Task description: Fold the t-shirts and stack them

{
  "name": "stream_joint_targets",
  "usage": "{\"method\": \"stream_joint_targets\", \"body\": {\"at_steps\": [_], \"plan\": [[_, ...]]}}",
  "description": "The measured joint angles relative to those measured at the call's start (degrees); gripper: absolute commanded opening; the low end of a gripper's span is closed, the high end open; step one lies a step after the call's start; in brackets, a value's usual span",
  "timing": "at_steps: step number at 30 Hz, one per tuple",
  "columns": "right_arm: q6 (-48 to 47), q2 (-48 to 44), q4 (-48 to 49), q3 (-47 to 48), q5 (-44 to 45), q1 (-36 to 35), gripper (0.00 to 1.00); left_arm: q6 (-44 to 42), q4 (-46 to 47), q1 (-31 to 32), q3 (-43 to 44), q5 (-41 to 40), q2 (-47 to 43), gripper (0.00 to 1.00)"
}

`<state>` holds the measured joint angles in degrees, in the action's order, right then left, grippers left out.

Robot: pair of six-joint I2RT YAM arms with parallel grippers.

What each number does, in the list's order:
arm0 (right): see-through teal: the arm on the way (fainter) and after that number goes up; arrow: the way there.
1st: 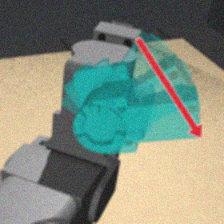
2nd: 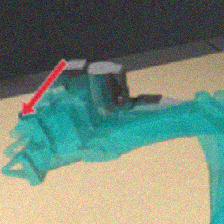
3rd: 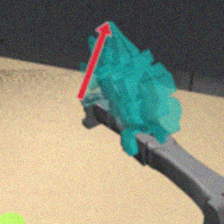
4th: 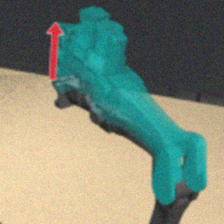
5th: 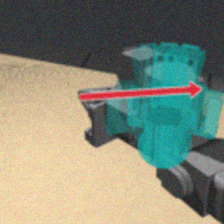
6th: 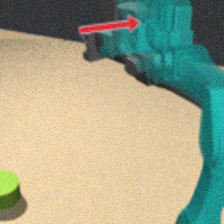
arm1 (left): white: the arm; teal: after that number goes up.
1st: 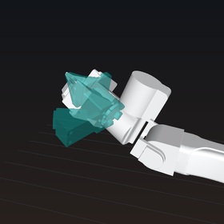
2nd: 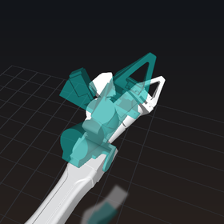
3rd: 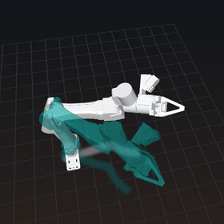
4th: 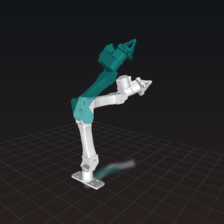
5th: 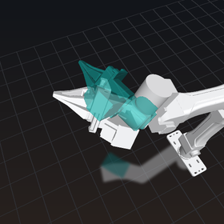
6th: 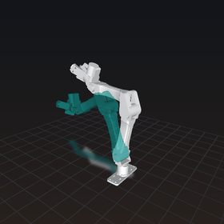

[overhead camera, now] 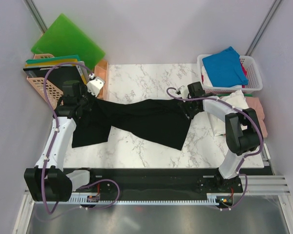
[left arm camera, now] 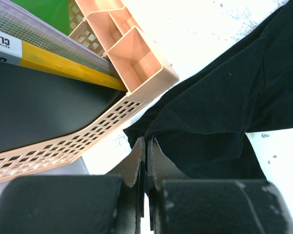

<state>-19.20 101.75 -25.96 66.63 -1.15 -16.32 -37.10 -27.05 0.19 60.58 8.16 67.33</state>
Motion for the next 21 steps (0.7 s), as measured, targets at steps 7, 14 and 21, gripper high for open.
{"method": "stream_joint_targets", "body": {"at_steps": [7, 14, 21], "plan": [[-0.07, 3.34, 1.77, 0.31, 0.13, 0.83, 0.56, -0.02, -0.35, 0.0, -0.15, 0.0, -0.35, 0.02], [0.02, 4.15, 2.6, 0.48, 0.04, 1.81, 0.0, -0.02, -0.42, 0.0, -0.98, 0.24, -1.51, 0.02], [0.42, 3.89, 2.75, 0.48, 0.0, 1.92, 0.0, 0.0, -0.52, 0.0, -1.92, 1.27, -1.66, 0.02]]}}
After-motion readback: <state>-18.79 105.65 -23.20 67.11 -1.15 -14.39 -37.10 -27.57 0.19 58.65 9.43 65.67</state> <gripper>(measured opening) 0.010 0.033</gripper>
